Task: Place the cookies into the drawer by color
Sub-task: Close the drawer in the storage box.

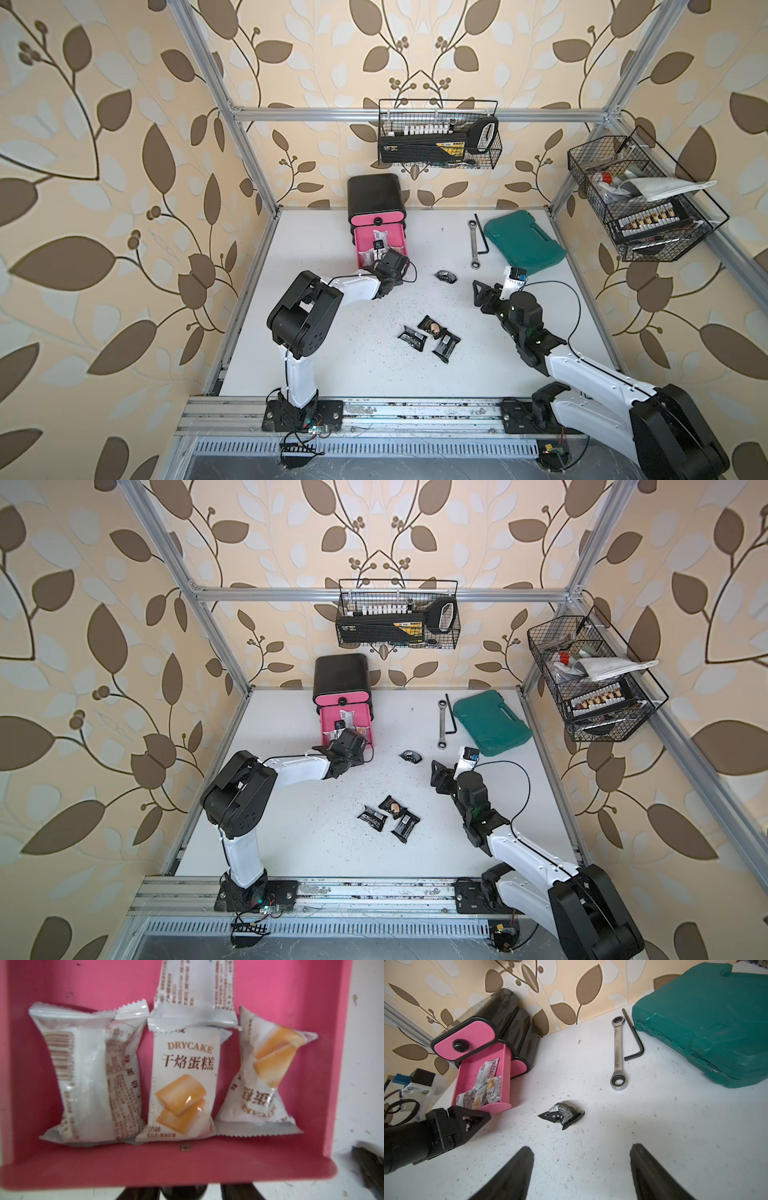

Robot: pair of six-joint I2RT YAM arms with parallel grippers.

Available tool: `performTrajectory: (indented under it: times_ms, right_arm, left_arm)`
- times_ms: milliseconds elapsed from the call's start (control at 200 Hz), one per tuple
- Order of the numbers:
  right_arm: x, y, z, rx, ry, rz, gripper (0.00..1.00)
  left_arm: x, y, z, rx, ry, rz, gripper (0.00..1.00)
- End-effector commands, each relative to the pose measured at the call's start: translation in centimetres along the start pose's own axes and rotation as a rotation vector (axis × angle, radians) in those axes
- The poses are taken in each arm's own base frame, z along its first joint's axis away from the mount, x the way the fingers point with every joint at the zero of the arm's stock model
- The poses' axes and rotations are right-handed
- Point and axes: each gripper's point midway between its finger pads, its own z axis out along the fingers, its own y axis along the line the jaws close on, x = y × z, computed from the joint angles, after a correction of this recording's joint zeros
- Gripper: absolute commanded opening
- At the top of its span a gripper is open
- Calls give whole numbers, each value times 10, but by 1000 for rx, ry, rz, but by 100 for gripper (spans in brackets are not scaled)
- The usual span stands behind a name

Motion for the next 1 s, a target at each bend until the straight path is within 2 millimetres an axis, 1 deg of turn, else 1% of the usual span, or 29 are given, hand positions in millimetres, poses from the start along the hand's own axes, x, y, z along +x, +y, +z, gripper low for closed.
performTrajectory:
  times_ms: [0, 125, 215, 325, 395, 455, 520, 675, 760, 865, 995]
  right_arm:
    - [-14, 9, -1, -21, -32, 10, 76]
    - [-14, 8, -1, -19, -32, 7, 76]
    - [-13, 9, -1, -21, -28, 7, 76]
    - [-13, 10, -1, -24, -25, 7, 76]
    - [-13, 14, -1, -47, -23, 4, 76]
    - [-13, 24, -1, -108, -24, -7, 76]
    - [-12, 43, -2, -209, -27, -32, 76]
    - [-1, 85, -5, -384, 0, -120, 75]
    - [7, 102, -7, -446, 15, -176, 75]
    - [14, 113, -7, -470, 31, -214, 75]
    - [16, 111, -4, -444, 39, -220, 75]
  left_arm:
    - [-15, 0, 5, -17, -33, -7, 43]
    - [-16, 0, 7, -25, -27, -9, 39]
    - [-19, 0, 4, -25, -33, -11, 32]
    - [-26, 0, -4, -22, -42, -14, 22]
    - [-32, 0, -12, -19, -48, -14, 17]
    - [-39, 0, -18, -17, -51, -13, 15]
    - [-44, 1, -22, -23, -45, -15, 14]
    - [-58, 8, -28, -33, -44, -36, 13]
    - [-67, 11, -30, -29, -50, -52, 12]
    - [-80, 12, -31, -18, -65, -59, 13]
    - [-97, 12, -32, -14, -86, -55, 13]
